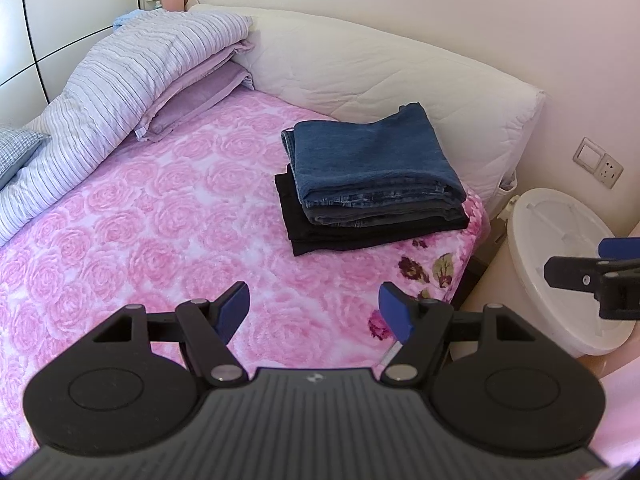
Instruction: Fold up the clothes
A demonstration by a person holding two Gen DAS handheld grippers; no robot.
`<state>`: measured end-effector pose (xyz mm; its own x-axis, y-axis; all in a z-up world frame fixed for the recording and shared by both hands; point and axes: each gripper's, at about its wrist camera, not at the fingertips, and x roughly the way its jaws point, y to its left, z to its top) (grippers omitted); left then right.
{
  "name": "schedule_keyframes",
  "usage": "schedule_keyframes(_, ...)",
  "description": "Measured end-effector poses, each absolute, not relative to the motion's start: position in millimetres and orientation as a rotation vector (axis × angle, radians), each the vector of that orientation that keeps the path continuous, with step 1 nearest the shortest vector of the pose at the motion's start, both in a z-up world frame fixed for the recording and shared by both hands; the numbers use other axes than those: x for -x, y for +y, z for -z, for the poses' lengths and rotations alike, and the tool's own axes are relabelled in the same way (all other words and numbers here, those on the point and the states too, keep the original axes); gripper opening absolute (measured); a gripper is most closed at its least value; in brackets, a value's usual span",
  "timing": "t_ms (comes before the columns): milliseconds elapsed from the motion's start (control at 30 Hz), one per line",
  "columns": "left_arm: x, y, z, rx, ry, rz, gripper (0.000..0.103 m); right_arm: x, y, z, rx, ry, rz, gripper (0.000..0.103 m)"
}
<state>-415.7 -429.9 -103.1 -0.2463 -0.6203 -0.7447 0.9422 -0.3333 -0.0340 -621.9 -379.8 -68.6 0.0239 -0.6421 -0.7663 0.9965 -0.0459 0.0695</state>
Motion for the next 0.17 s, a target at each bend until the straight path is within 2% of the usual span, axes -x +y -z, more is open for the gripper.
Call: schedule_keyframes(167, 413.0, -426.2, 102.1, -0.747, 0.598, 1.793, 0.069, 621.5, -377.5, 68.6, -0.747, 0.617, 1.469, 0.086)
